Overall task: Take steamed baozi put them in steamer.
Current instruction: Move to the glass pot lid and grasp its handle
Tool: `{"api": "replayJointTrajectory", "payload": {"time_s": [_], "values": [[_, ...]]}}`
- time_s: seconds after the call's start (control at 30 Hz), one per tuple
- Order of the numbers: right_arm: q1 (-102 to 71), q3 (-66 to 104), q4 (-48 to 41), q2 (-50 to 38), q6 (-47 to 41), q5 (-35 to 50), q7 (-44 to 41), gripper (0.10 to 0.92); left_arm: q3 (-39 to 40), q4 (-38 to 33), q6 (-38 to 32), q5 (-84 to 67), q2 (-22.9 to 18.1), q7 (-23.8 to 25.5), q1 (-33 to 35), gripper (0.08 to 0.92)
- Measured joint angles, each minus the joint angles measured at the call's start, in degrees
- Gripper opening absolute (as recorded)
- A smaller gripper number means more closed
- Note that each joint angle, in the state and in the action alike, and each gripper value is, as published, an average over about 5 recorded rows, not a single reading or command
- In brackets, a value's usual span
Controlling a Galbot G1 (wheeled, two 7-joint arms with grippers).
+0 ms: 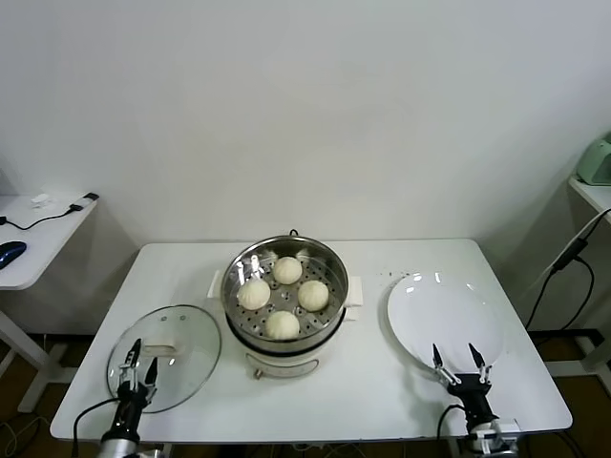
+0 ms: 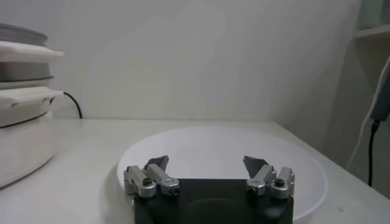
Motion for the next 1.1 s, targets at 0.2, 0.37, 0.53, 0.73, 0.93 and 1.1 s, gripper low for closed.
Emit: {"api": "replayJointTrajectory", "payload": {"time_s": [0.2,0.37,0.53,0.73,0.93,1.1], "values": [[-0.2,0.1,0.1,0.0,0.2,-0.1,0.1,0.823,0.2,1.9,0.6,1.6,0.0,0.5,-2.2,0.823],[-0.1,0.2,-0.4,0.0,0.3,-0.2,0.1,0.823,0.2,2.3,1.2,2.2,0.3,1.1,-3.6,0.823],[0.2,0.0,-0.9,0.4,0.4,-0.3,0.2,0.823,0.7,3.2,1.5,2.9,0.5,1.4,-5.0,0.823],[0.3,-0.3,-1.5,0.6,0.5,-0.4,0.3,0.823,1.3,4.7,1.9,3.6,0.8,1.1,-6.4,0.793],[0.2,-0.3,-1.6,1.0,0.6,-0.4,0.3,0.823,1.5,6.4,2.1,4.8,1.3,0.7,-7.0,0.628],[0.2,-0.7,-1.3,1.2,0.6,-0.7,0.5,0.823,1.8,8.0,2.0,5.7,1.3,-0.1,-7.7,0.489]]}}
